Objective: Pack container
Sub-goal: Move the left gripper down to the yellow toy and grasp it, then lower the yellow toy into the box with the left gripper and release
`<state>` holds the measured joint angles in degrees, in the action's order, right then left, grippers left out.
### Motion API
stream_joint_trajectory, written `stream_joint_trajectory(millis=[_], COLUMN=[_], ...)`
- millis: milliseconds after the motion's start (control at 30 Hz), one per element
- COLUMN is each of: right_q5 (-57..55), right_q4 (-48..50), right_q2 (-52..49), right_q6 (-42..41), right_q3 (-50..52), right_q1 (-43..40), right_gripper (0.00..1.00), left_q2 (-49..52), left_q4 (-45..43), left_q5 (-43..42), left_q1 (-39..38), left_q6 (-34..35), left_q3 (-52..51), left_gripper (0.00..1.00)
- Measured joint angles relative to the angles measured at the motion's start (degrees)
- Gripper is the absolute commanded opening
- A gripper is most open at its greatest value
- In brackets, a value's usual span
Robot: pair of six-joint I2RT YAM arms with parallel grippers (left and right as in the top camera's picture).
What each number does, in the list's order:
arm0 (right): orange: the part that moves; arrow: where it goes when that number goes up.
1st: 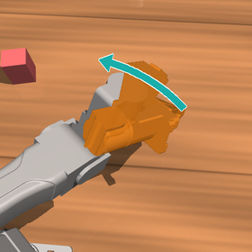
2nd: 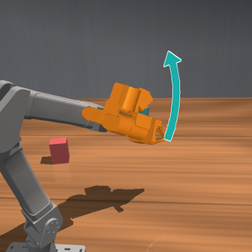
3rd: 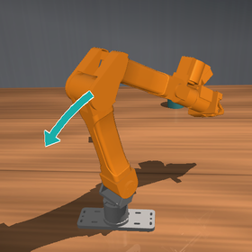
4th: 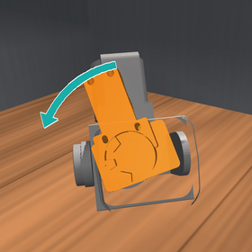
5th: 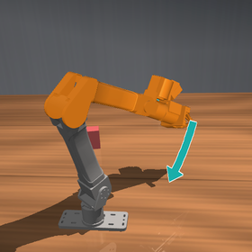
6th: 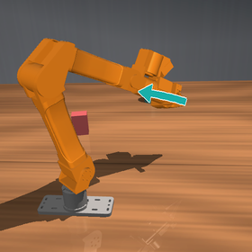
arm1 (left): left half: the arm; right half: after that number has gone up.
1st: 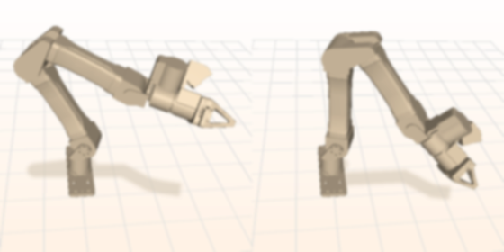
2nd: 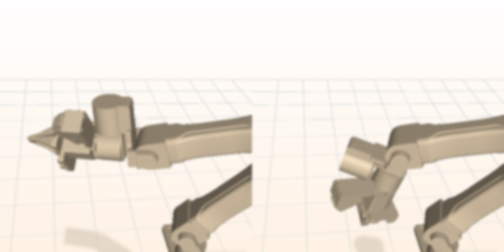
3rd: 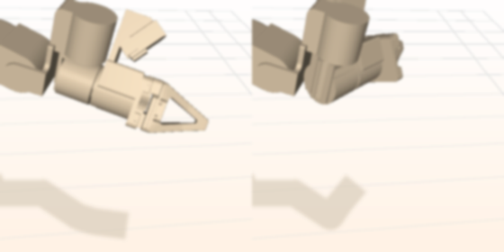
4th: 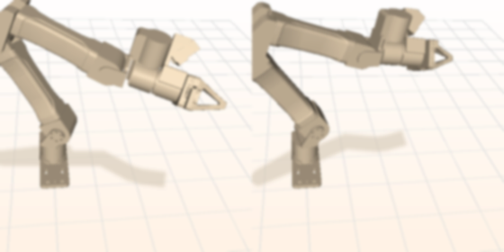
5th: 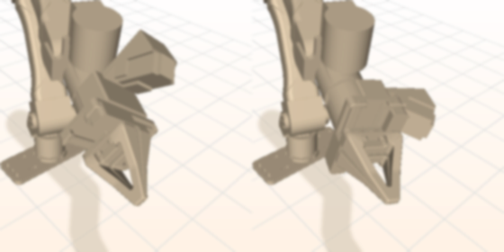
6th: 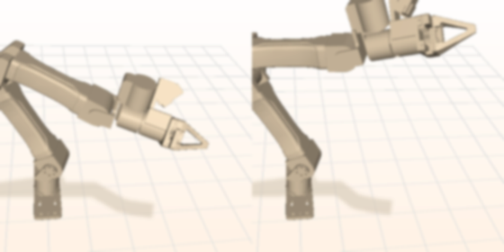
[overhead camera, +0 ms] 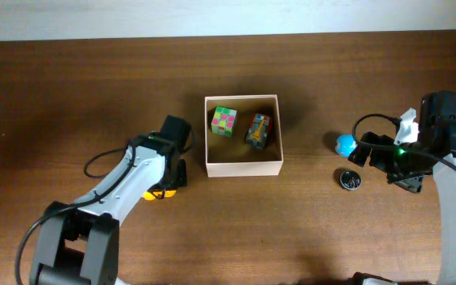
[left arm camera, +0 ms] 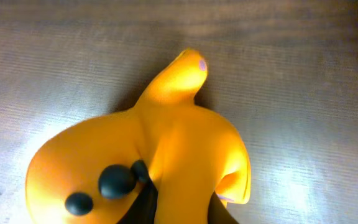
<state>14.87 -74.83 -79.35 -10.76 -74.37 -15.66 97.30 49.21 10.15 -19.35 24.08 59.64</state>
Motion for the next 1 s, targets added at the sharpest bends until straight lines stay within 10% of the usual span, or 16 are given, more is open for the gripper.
stream_joint_trajectory(millis=[267,833,1000], right_q5=[0.0,0.0,0.0], right_q4=[0.0,-0.1,-0.1], right_q2=[0.0,0.0,0.0], right_q6=[0.0,0.0,0.0], right_q3=[0.0,0.0,0.0], right_q1=[0.0,0.0,0.0], right_gripper=[0.99,0.99,0.99], left_q2=[-2.6,6.0,14.7], left_q4=[18.3,5.4,4.1], left_q5=[-2.1,-4.4,-6.8], left_q1=[-0.6,-16.8,-17.6], left_q6=[0.0,2.6,3.5], left_q3=[25.2,35.7,35.5], left_gripper=[0.09,0.13,0.62])
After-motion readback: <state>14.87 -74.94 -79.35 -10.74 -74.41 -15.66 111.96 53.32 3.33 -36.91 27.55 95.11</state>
